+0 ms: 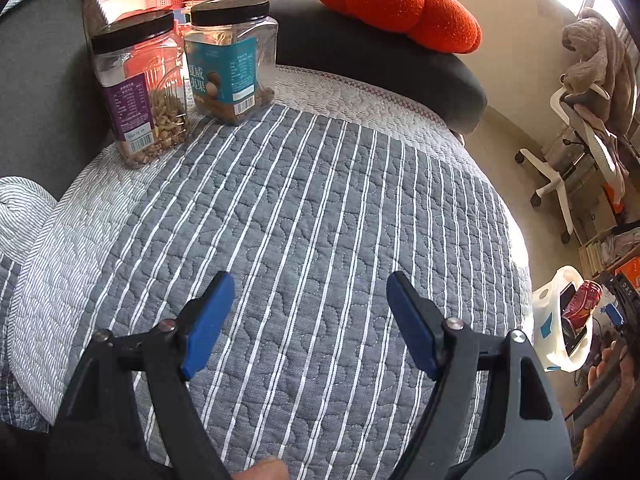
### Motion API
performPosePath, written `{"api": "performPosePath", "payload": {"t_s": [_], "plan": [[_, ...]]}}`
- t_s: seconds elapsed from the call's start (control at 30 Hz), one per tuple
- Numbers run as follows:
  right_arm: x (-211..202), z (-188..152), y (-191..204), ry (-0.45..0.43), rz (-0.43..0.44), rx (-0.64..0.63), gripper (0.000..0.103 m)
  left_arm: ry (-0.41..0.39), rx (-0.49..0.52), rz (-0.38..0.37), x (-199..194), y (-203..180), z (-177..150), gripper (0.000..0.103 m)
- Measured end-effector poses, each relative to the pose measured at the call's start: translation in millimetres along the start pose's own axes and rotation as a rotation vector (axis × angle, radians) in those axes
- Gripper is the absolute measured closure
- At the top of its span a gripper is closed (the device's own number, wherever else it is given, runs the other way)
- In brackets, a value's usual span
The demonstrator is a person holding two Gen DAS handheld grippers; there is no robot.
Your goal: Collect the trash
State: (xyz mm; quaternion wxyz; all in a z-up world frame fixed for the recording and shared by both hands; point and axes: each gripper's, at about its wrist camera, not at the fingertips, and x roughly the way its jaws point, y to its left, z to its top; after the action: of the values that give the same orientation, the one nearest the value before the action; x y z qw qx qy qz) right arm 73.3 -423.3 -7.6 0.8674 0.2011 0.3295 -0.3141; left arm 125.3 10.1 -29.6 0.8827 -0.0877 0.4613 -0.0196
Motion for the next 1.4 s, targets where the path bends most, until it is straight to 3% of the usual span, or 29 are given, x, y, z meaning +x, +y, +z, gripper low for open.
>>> {"api": "performPosePath", "payload": {"t_s": [0.1,0.2,0.27,0.33,0.37,0.43,0.5,0.57,0.7,0.87,1.03,1.4], "plan": [[-23,6,-1,-0.054,0.042,0.025,0.014,-0.125,0.084,-0.014,-30,-16,3,0.024],[-63,9,12,-0.16,0.066,-0.013,0.008,-0.348,0.163,-0.002,-81,-32,2,0.022],[-99,7,27,-0.264,0.083,-0.071,0.002,-0.535,0.186,0.004,-119,-38,-2,0.001],[-137,3,44,-0.378,0.098,-0.127,0.0,-0.691,0.17,-0.032,-150,-37,-6,0.001],[-156,-2,49,-0.432,0.103,-0.144,0.0,-0.723,0.157,-0.063,-158,-36,-6,0.001],[-190,-15,58,-0.533,0.132,-0.169,0.0,-0.681,0.15,-0.109,-162,-36,1,0.0],[-210,-32,65,-0.554,0.168,-0.199,0.0,-0.599,0.151,-0.134,-156,-39,9,0.0],[-208,-41,74,-0.461,0.168,-0.261,0.0,-0.551,0.164,-0.143,-149,-44,10,0.001],[-194,-65,69,-0.322,0.172,-0.24,0.0,-0.456,0.233,-0.169,-133,-60,-3,0.001],[-185,-96,63,-0.288,0.149,-0.247,0.0,-0.367,0.258,-0.165,-114,-68,-22,0.001],[-171,-107,57,-0.263,0.153,-0.252,0.0,-0.331,0.311,-0.154,-108,-80,-38,0.001],[-175,-113,59,-0.324,0.166,-0.292,0.0,-0.297,0.326,-0.172,-102,-86,-41,0.001]]}}
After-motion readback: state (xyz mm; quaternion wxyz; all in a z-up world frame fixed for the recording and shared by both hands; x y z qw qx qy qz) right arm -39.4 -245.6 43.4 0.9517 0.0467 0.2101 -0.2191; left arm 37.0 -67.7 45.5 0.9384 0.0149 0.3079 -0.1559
